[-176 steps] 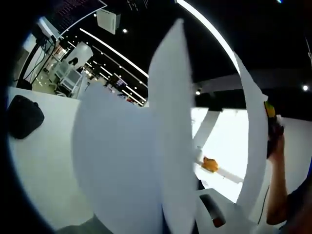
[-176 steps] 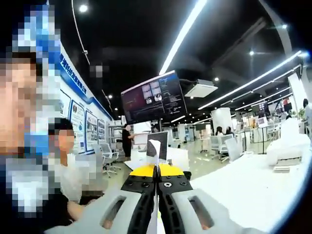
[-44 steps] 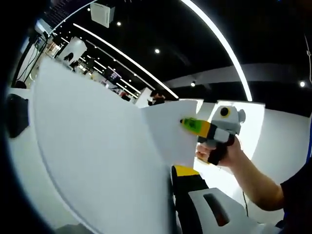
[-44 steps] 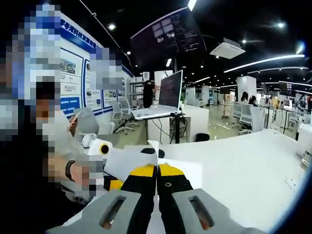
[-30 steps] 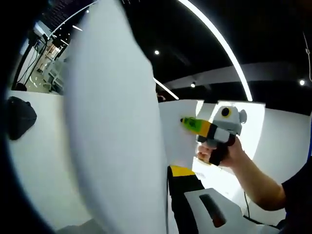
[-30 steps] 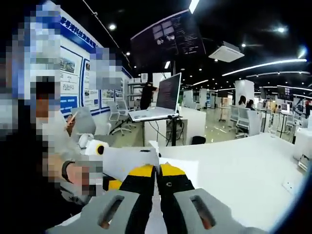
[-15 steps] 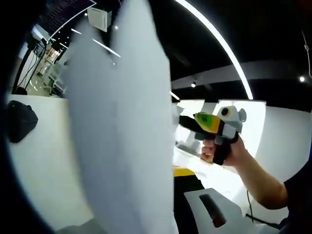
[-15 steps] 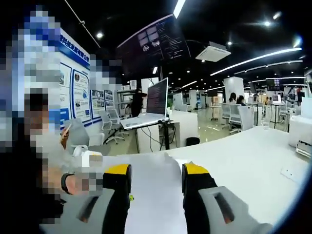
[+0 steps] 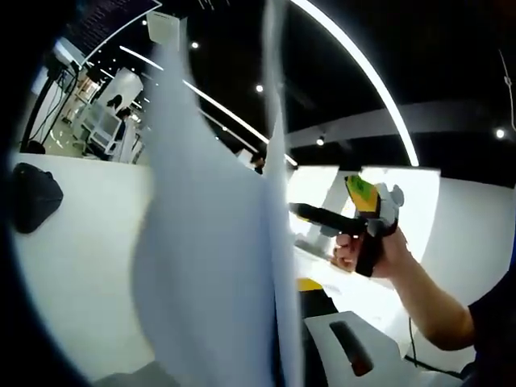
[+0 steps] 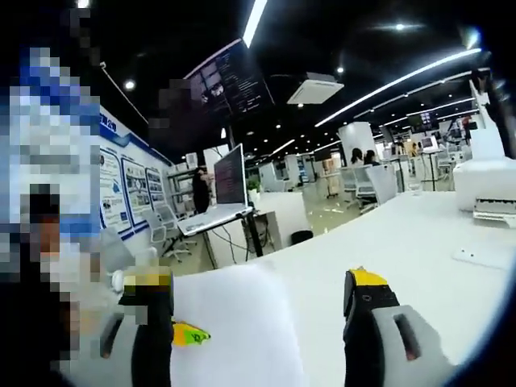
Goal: Organize the stack of printing papers by aligning and flattening the scattered papers on the table
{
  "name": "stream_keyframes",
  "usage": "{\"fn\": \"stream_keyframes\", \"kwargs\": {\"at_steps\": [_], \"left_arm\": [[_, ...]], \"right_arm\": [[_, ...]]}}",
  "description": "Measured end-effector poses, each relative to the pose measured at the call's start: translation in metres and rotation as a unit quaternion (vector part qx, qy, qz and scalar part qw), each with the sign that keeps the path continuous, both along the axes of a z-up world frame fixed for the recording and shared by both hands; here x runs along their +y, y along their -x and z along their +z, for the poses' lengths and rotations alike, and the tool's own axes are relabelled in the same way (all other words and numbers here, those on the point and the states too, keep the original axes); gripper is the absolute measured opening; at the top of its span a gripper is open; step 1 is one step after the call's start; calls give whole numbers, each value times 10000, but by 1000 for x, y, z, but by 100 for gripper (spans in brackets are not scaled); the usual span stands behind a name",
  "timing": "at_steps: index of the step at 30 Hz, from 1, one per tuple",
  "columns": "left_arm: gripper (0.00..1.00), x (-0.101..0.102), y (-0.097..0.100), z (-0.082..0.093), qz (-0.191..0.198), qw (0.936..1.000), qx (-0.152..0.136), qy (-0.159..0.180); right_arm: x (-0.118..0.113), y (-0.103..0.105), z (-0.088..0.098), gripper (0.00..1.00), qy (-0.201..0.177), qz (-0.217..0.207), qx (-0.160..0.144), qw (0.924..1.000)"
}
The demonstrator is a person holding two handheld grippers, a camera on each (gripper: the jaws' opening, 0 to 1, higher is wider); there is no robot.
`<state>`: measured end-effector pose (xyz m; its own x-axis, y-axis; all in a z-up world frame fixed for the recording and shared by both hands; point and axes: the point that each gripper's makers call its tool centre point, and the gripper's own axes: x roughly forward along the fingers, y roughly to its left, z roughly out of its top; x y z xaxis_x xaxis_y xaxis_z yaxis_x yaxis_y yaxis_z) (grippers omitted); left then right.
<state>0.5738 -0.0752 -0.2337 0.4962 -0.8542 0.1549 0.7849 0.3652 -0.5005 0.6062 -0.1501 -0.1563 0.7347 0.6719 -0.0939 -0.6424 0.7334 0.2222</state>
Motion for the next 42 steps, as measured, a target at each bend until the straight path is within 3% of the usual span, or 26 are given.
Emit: {"fn": "stream_keyframes", "kwargs": {"at_steps": [10,24,42], "left_arm": [[6,0,0,0,21,10000,-4,19],[6,0,1,-2,22,10000,-13,-59],[6,2,3,0,2,10000,-67,-59]], "right_arm": [[-21,6,1,89,19,-364,7,9993],[-41,30,16,90,35,-678,-211,9975],[-73,57,17,89,140,-1153,-290,9928]]}}
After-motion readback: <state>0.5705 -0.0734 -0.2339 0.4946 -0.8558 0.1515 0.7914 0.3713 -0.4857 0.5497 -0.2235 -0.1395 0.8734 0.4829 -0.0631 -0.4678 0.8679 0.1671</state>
